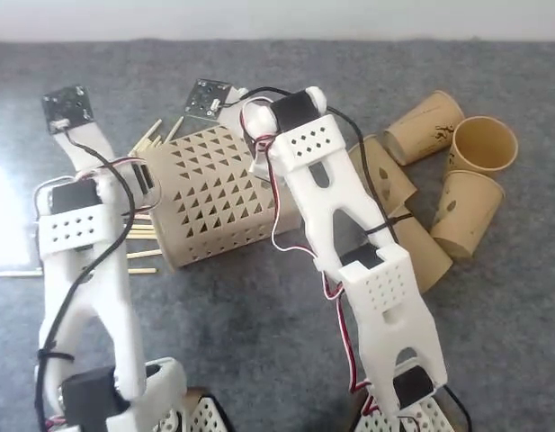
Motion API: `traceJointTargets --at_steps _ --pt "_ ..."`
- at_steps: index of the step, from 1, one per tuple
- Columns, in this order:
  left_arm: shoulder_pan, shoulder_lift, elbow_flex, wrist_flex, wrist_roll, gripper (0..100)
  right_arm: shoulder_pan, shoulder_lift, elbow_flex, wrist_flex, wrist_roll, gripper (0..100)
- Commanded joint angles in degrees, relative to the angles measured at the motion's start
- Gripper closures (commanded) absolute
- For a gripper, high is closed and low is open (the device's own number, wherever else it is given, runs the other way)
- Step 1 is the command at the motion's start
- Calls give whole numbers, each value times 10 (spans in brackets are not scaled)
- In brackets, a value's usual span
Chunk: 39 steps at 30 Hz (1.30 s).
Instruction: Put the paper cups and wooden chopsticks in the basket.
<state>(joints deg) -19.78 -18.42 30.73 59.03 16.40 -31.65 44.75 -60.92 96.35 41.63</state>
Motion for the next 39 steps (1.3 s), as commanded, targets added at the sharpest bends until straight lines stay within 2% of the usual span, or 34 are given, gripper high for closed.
traceJointTargets --at_steps 1,4,9,17,26,29,39 --pt "3 26 -24 -2 -4 847 22 -36 -5 13 -7 991" --pt "1 95 -27 -31 -13 847 44 -43 -8 11 -14 991" --pt "0 181 -59 -37 -13 847 25 -44 -8 18 -35 990" --pt "0 205 -62 -43 -14 847 -2 -64 -44 2 -34 990" --pt "0 200 -46 -62 -25 847 124 -62 -35 -28 -40 990" --pt "0 200 -47 -62 -25 847 116 -33 1 -31 -40 990" --pt "0 201 -46 -62 -25 847 23 72 3 -47 -39 990"
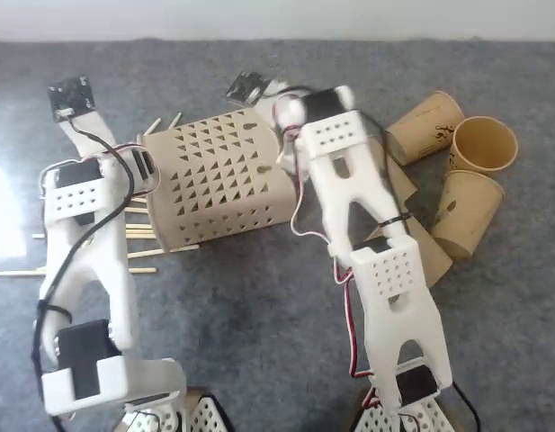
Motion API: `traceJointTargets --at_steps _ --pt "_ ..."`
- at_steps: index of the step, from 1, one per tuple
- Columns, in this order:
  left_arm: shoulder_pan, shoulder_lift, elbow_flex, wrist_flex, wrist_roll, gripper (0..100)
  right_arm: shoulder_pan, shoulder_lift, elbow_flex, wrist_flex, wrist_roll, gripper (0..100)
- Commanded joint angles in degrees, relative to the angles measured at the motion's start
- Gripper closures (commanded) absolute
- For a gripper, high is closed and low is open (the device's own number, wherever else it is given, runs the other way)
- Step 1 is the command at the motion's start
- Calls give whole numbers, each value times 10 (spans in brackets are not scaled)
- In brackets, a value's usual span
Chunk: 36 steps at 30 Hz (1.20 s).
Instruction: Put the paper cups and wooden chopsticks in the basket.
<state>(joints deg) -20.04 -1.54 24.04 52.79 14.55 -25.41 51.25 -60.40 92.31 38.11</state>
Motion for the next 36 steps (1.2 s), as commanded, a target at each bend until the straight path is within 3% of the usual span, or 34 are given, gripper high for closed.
traceJointTargets --at_steps 1,25,36 --pt "3 33 21 0 -7 847 -46 7 -3 -5 -4 990" --pt "3 37 22 -6 -9 847 -104 -109 -4 -2 -4 990" --pt "5 37 22 -6 -16 847 -109 -118 -110 -1 -5 990"
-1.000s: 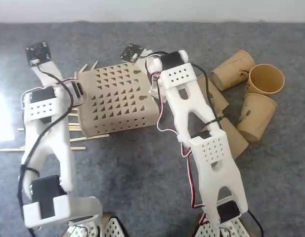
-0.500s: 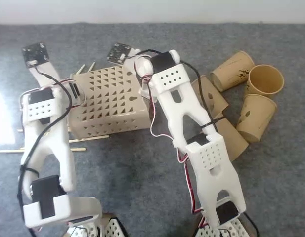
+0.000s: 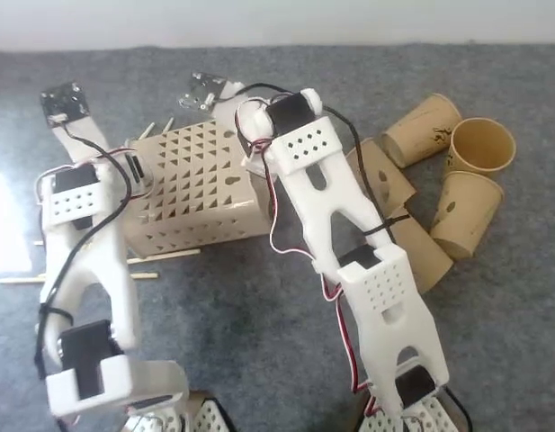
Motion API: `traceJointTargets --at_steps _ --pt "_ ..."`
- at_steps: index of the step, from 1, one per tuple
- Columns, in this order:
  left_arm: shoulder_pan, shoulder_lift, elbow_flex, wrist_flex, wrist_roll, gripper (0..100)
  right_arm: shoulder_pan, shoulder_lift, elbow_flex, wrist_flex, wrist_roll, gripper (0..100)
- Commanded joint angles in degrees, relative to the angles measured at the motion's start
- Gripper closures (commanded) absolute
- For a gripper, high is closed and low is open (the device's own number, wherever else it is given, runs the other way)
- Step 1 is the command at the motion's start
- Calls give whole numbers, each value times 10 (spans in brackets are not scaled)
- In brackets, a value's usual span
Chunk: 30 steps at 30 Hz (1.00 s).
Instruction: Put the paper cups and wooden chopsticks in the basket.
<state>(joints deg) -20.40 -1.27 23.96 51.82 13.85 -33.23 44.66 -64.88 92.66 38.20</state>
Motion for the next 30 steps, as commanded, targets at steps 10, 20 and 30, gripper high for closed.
traceJointTargets --at_steps 10,20,30 --pt "11 34 23 4 -9 847 -65 -52 -109 -48 -6 990" --pt "113 29 37 11 -34 847 -83 -56 -110 -109 -43 990" --pt "133 29 36 11 -33 847 -41 -55 -110 -89 -45 990"
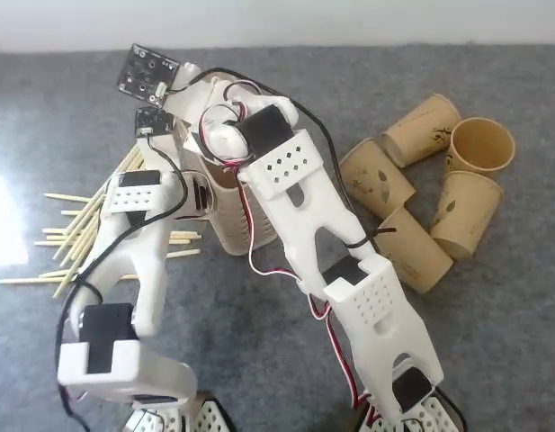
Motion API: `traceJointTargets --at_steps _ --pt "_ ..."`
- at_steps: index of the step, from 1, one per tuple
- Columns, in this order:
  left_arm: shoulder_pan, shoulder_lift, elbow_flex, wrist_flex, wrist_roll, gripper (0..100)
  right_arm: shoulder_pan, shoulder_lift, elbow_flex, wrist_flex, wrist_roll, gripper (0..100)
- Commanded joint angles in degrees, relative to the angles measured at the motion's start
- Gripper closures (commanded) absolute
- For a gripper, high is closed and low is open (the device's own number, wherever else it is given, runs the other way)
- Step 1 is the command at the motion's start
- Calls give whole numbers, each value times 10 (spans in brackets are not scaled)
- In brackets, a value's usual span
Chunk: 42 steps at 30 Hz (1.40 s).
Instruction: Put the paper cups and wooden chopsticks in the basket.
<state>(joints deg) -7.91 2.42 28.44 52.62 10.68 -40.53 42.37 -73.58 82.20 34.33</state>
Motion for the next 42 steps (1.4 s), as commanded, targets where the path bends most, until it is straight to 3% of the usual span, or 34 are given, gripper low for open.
traceJointTargets --at_steps 1,9,16,20,26,32,38,42 --pt "8 -8 -9 3 -2 847 42 -32 -23 23 -6 990" --pt "-7 -91 -7 35 -2 847 85 -46 -54 95 -6 990" --pt "62 -218 59 51 -2 847 87 -29 -53 161 -11 991" --pt "61 -258 88 57 -2 847 98 -29 -58 157 -31 990" --pt "-9 -350 89 113 -2 847 97 -40 -111 141 -30 980" --pt "-66 -426 105 166 -34 848 109 -39 -125 138 -31 898" --pt "-179 -490 238 113 -47 848 98 -38 -123 137 -31 904" --pt "-216 -536 320 47 -47 848 96 -30 -105 133 -30 903"
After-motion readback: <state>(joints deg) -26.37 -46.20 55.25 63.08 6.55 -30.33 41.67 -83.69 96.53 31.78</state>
